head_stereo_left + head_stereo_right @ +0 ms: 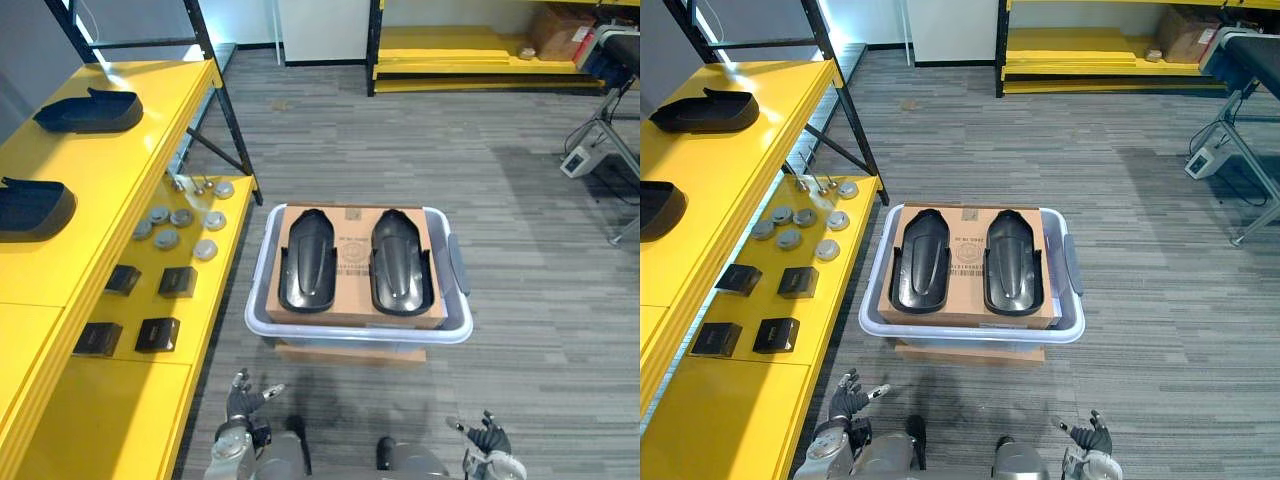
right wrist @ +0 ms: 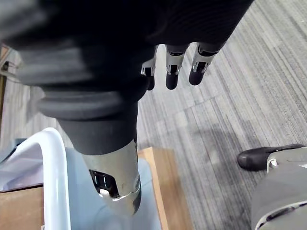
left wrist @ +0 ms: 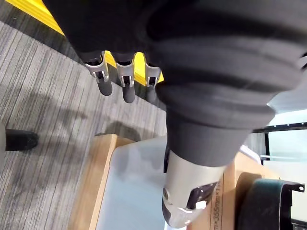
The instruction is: Walk over and take plastic housings, then place them on the shelf
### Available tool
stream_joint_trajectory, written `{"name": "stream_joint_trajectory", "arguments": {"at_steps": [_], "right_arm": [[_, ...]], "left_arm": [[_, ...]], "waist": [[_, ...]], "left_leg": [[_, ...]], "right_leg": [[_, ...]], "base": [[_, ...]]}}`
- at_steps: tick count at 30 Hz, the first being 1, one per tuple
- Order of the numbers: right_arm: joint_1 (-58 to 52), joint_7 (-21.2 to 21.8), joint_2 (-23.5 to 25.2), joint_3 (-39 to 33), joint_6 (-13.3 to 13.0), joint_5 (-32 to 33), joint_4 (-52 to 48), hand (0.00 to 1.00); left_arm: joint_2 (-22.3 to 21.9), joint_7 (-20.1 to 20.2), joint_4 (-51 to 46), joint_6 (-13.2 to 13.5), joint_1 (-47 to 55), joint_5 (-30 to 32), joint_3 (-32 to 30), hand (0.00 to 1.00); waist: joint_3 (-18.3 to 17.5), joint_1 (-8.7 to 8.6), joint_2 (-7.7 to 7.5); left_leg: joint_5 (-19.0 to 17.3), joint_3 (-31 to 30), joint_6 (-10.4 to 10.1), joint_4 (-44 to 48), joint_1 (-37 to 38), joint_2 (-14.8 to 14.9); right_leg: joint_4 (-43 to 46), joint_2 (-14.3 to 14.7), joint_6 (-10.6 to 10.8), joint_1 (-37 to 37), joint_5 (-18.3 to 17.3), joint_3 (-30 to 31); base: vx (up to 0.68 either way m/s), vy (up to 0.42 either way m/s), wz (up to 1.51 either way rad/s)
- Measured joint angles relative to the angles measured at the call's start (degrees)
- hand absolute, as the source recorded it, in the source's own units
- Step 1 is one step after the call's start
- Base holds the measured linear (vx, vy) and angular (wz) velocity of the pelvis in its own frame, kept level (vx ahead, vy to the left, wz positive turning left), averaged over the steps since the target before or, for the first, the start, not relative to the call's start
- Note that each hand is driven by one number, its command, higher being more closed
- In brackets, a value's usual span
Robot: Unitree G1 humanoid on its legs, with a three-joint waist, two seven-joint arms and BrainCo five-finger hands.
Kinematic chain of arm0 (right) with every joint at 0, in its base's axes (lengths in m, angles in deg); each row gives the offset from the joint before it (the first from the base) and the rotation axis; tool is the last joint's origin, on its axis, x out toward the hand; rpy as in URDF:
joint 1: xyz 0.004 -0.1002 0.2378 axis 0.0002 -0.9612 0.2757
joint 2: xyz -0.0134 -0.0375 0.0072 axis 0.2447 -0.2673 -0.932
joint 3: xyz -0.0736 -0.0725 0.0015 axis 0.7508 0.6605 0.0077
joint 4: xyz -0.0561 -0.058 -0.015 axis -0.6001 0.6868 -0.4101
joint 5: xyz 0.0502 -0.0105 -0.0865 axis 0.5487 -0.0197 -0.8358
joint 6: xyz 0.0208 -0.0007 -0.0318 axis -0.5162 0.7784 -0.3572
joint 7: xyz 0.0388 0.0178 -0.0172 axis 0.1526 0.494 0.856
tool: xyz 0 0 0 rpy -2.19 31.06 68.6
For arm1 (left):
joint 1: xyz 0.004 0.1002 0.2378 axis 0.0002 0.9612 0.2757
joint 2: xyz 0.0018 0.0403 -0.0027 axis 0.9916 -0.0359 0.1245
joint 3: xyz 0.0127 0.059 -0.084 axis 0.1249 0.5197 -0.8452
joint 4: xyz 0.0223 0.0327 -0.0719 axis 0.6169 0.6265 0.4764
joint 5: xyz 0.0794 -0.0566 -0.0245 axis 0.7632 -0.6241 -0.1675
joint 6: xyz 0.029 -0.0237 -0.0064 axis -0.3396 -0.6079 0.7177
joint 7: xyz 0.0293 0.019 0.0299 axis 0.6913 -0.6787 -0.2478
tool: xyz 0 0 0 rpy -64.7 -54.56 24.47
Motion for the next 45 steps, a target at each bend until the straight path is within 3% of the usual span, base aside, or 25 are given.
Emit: {"name": "stream_joint_trajectory", "arguments": {"at_steps": [3, 7, 13, 17, 22, 27, 30, 36, 38, 41, 45], "right_arm": [[-0.12, -0.11, 0.04, -2.25, 0.00, 0.88, -4.99, 0.00], [-0.32, -1.61, -0.36, -10.55, -0.32, 2.13, -15.98, 0.00], [0.67, -6.82, -4.59, -19.88, -2.56, 2.64, -30.03, 0.00], [3.50, -9.09, -5.87, -19.72, -3.72, 0.97, -35.32, 0.00], [7.63, -9.97, -8.57, -9.81, -4.06, -5.04, -36.49, 0.00], [11.82, -9.49, -9.14, -2.63, -2.75, -12.68, -34.82, 0.00], [15.72, -8.78, -10.78, 0.28, -1.22, -14.73, -28.48, 0.00], [30.93, -9.05, -12.89, 4.36, 2.03, -15.92, -13.33, 0.00], [34.92, -10.02, -13.24, 4.77, 3.10, -15.91, -8.57, 0.00], [39.74, -10.47, -13.86, 4.80, 4.00, -15.91, -3.15, 0.00], [46.67, -11.33, -16.37, 4.80, 4.72, -15.51, 3.56, 0.00]], "left_arm": [[1.10, 0.06, -0.89, -0.02, 0.29, 0.01, 0.02, 0.00], [1.92, 0.23, -2.54, 0.04, 0.66, 0.06, -0.01, 0.00], [1.93, 1.23, -3.53, 0.21, 3.39, 0.08, 0.25, 0.00], [1.94, 1.34, -3.49, 0.35, 4.77, 0.12, 0.95, 0.00], [1.94, 2.49, -3.35, 0.48, 5.29, 0.14, 2.63, 0.00], [1.86, 2.51, -3.32, 0.54, 6.01, 0.15, 3.73, 0.00], [1.85, 2.48, -3.31, 0.60, 6.22, 0.12, 4.87, 0.00], [1.43, 2.16, -3.34, 0.89, 5.42, 0.05, 6.34, 0.00], [1.44, 1.45, -3.32, 0.90, 4.46, -0.03, 7.15, 0.00], [1.19, 0.57, -3.34, 1.72, 2.66, -0.12, 7.85, 0.00], [1.03, -0.75, -3.96, 2.77, 1.54, -1.18, 7.93, 0.00]], "waist": [[-0.35, -0.03, -0.30], [-1.74, -0.46, -1.02], [-4.14, -1.82, -1.63], [-4.54, -1.80, -1.70], [-4.67, -1.61, -1.43], [-4.65, -1.15, -1.26], [-4.27, 0.04, -0.79], [1.31, 0.45, 2.18], [2.83, 0.50, 2.27], [4.76, 1.97, 2.35], [7.70, 1.85, 3.01]], "left_leg": [[-0.04, 1.15, 0.02, -1.29, 0.66, -0.11], [-0.04, 1.51, 0.02, -2.72, 0.68, -0.46], [-0.04, 1.31, 0.01, -4.83, 2.42, -0.43], [0.00, 1.28, 0.02, -5.09, 2.47, -0.52], [2.67, 0.70, 0.31, -8.19, 2.20, -1.04], [5.75, -1.38, 0.58, -11.40, 2.08, -1.31], [7.19, -2.57, 0.95, -12.31, 1.23, -1.92], [9.60, -4.28, 1.51, -12.31, -3.49, -2.46], [10.20, -4.97, 1.61, -12.31, -4.70, -2.27], [10.88, -5.13, 2.00, -12.30, -6.39, -2.36], [11.86, -5.86, 2.61, -12.30, -8.83, -3.01]], "right_leg": [[-0.83, -0.01, 0.11, -0.23, 0.03, 1.03], [-1.63, 0.14, 0.13, -0.68, 0.06, 1.51], [-1.63, 0.29, 0.15, 0.27, 0.07, 1.97], [-1.62, 0.21, 0.16, 0.21, 0.10, 2.02], [-1.64, 0.02, 0.27, -1.14, 0.41, 1.53], [-1.64, 0.08, 0.31, -1.75, 1.06, -0.29], [-1.71, -0.38, 0.46, -2.72, 1.18, -1.32], [-2.54, -0.68, 1.23, -5.93, 3.68, -2.35], [-2.99, -0.69, 1.23, -6.89, 4.34, -3.05], [-3.62, -0.72, 1.36, -7.92, 5.17, -3.23], [-3.57, -1.15, 1.58, -9.89, 5.42, -4.00]], "base": [[0.09, 0.002, -0.20], [0.09, -0.005, -0.06], [0.08, -0.009, -0.01], [0.00, 0.000, 0.00], [-0.06, 0.000, 0.07], [-0.08, -0.005, 0.20], [-0.12, 0.023, 0.21], [-0.13, 0.051, 0.12], [-0.08, 0.028, 0.16], [-0.04, 0.028, 0.06], [0.01, 0.028, 0.09]]}}
